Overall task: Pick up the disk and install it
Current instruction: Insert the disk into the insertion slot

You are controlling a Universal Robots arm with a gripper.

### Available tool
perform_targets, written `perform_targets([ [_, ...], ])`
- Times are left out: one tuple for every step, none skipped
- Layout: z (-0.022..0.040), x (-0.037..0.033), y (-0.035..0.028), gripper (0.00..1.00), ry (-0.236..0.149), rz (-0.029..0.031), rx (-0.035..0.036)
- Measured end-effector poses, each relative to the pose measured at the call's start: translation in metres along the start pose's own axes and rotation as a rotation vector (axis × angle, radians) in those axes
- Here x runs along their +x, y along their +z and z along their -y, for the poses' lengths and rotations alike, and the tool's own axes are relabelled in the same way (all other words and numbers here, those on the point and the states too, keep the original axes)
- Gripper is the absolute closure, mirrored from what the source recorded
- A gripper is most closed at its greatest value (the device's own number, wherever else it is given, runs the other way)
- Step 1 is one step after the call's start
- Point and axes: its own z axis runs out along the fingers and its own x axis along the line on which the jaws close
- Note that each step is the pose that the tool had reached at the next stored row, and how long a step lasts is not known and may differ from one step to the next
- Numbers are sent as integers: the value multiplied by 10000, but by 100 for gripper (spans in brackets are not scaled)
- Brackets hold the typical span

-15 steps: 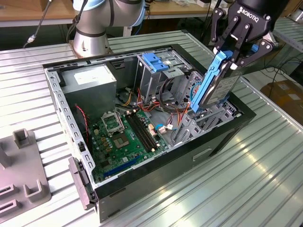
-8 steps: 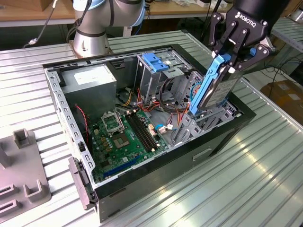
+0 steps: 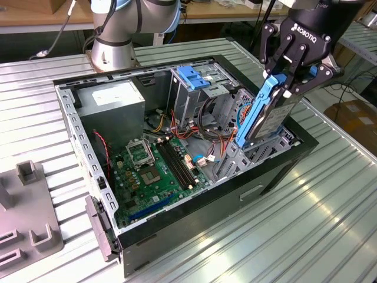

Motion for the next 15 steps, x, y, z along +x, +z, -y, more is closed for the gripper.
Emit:
perform_targets([
  [0,4,9,63,0,0,0],
  [0,7,14,63,0,1,1],
  [1,11,22,63,-1,-1,0],
  [1,15,33,63,1,-2,0],
  [1,18,37,63,0,-3,0],
  [1,19,41,63,0,-1,-1],
  [0,20,45,63,0,-2,-2],
  [0,22,49,63,1,0,-1],
  [1,23,54,63,1,-1,-1],
  [1,24,54,63,0,-1,0],
  [1,24,55,63,0,-1,0],
  [1,25,54,63,0,-1,0],
  [1,25,52,63,0,0,0],
  [1,25,49,63,0,2,0],
  [2,26,44,63,-1,6,0],
])
